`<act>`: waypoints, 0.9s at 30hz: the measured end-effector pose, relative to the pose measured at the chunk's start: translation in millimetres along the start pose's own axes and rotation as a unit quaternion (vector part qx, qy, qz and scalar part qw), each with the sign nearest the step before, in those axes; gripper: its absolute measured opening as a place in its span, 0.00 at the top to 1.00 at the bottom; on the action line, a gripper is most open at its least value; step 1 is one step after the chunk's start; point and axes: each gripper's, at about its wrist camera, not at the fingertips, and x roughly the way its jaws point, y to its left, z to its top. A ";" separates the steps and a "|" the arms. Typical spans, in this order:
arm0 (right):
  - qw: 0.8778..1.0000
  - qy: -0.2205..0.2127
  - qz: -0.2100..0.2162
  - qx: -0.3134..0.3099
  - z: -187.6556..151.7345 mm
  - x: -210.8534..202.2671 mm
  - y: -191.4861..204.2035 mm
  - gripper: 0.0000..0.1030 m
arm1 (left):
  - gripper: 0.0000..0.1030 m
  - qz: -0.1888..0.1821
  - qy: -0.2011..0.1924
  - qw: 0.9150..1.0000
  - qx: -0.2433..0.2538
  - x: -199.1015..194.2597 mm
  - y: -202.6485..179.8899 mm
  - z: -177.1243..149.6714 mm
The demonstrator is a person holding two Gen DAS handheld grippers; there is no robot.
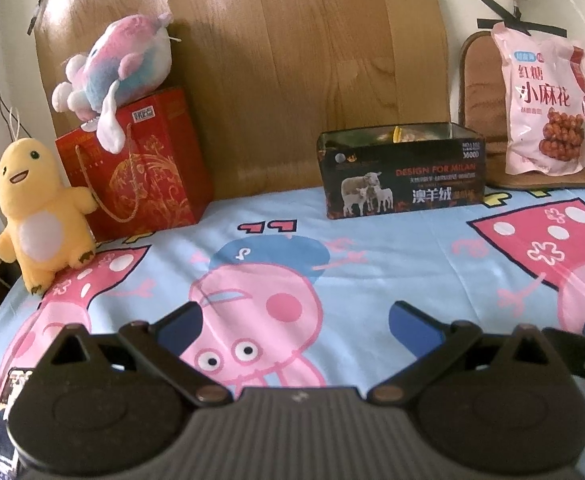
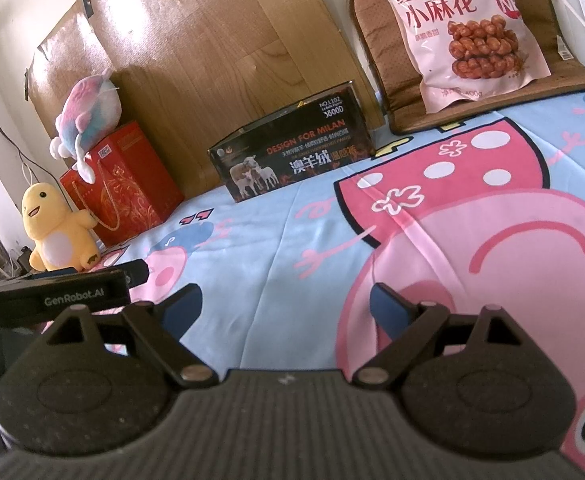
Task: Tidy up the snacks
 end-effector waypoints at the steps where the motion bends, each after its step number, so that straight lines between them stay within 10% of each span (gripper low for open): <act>1: 1.000 0.000 0.000 0.000 -0.1 0.0 0.1 0.10 | 0.00 -0.001 0.002 1.000 -0.001 0.1 -0.1 -0.5; 27: 1.000 0.000 -0.002 0.000 0.0 0.5 0.8 0.09 | 0.00 -0.043 0.042 0.998 -0.015 10.2 -0.9 -1.7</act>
